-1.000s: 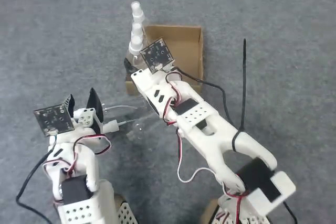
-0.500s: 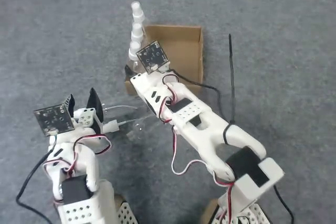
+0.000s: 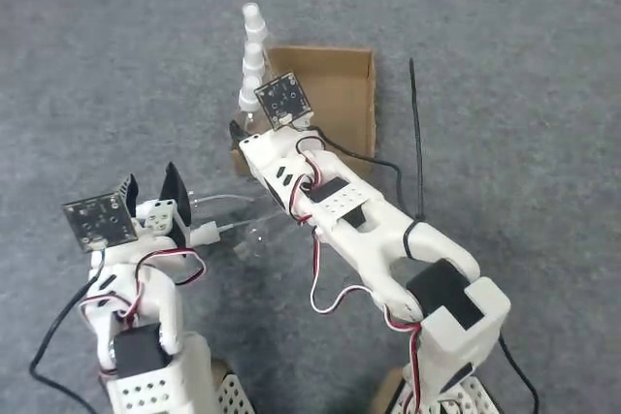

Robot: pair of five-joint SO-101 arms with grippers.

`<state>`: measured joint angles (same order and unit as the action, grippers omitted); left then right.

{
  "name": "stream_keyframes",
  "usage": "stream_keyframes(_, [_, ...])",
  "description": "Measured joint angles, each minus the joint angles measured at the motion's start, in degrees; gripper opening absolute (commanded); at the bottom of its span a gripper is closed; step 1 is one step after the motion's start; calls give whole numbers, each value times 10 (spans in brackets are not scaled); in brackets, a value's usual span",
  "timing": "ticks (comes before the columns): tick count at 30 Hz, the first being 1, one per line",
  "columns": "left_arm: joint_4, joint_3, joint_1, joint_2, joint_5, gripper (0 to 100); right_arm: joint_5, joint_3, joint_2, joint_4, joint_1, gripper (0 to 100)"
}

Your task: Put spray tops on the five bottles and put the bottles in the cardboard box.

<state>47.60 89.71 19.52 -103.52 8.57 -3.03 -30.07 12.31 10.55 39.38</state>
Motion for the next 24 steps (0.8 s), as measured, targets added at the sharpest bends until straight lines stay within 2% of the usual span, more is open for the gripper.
stream_keyframes(17, [0, 0, 0, 0, 0, 181, -2, 9, 21, -4, -1, 80])
stream_keyframes(24, [0, 0, 0, 0, 0, 181, -2, 17, 29, -5, 0, 207])
